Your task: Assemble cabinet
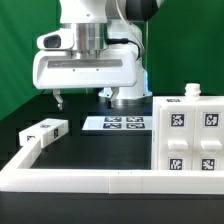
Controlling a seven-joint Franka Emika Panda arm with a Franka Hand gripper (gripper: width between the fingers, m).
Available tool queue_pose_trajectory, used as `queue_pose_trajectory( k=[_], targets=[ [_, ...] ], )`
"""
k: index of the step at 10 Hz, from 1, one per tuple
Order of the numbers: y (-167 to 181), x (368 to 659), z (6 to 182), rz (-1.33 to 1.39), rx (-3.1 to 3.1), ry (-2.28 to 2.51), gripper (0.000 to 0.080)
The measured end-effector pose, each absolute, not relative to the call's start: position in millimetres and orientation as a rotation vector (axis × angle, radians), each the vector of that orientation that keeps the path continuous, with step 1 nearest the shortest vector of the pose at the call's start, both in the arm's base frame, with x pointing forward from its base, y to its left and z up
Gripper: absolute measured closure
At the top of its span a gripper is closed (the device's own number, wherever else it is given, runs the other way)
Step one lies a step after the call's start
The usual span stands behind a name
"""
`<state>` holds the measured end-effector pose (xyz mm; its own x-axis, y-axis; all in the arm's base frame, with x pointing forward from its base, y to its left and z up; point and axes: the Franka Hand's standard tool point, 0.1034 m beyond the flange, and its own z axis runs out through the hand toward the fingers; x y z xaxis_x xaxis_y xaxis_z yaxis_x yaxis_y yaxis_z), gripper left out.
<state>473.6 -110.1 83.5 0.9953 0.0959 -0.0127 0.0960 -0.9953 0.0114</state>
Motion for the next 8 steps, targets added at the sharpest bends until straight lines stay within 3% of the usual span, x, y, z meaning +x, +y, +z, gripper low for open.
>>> queue_pose_trajectory(
  k=[4, 6, 8],
  targets=[
    [-181.5, 450.3, 63.6, -0.069, 3.082, -0.082, 0.0002],
    [-212.0, 440.8, 62.1, -0.068, 3.064, -0.013, 0.0002],
    [-207.5, 442.1, 61.1, -0.071, 3.065, -0.011, 0.0002]
  ],
)
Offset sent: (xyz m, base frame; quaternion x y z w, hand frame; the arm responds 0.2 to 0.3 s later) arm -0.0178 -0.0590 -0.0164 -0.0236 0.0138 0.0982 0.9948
